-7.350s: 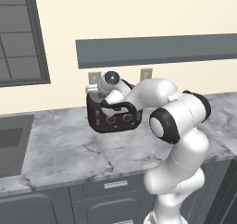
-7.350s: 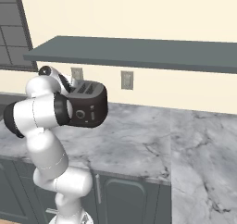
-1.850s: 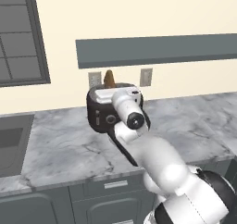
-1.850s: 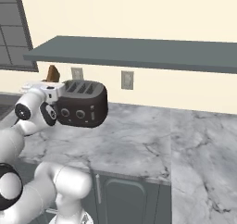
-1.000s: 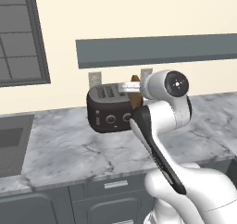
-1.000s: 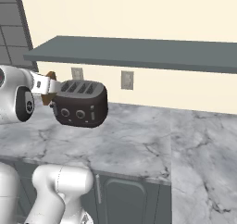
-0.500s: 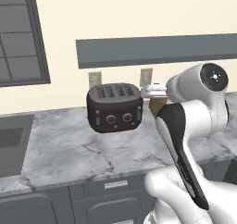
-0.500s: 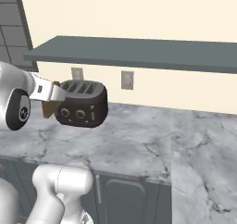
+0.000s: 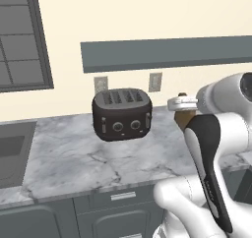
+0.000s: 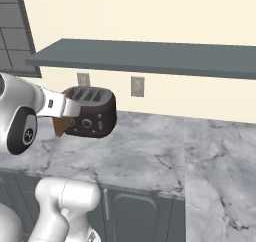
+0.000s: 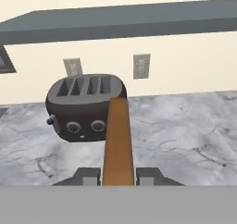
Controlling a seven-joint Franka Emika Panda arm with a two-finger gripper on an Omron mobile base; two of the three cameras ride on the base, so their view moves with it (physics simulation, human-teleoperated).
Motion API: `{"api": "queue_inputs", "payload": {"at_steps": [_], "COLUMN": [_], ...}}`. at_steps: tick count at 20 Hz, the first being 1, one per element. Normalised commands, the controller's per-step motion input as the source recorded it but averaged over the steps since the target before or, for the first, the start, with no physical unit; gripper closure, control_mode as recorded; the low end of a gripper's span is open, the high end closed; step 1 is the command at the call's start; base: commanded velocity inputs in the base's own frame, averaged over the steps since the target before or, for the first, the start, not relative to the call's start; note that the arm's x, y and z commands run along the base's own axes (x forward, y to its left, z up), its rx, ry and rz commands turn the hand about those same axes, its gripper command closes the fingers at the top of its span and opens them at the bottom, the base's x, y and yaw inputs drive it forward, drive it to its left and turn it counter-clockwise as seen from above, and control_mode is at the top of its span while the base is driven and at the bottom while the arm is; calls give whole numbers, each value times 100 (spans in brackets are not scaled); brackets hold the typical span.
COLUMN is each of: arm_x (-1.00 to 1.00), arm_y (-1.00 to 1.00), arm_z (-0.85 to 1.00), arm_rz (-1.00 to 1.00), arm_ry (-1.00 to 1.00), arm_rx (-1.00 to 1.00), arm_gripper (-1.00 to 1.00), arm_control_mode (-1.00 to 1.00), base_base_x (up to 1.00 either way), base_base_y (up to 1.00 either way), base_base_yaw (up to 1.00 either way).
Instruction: Start the toaster. Once the lever pops up, take the bread to the plate on the dining counter.
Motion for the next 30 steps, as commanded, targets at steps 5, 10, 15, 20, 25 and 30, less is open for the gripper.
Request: {"api": "queue_inputs", "payload": {"at_steps": [5, 10, 15, 20, 25, 30], "arm_x": [-27, -25, -7, 0, 0, 0], "arm_y": [-11, -2, 0, 0, 0, 0], "arm_z": [0, 0, 0, 0, 0, 0], "arm_rz": [0, 0, 0, 0, 0, 0], "arm_ry": [6, 2, 0, 0, 0, 0], "arm_rx": [-6, -1, 0, 0, 0, 0], "arm_gripper": [100, 100, 100, 100, 100, 100], "arm_control_mode": [-100, -100, 100, 100, 100, 100], "base_base_x": [0, 0, -24, -85, -46, -1], "base_base_y": [0, 0, 0, 14, 59, 55], "base_base_yaw": [0, 0, 0, 12, 53, 89]}}
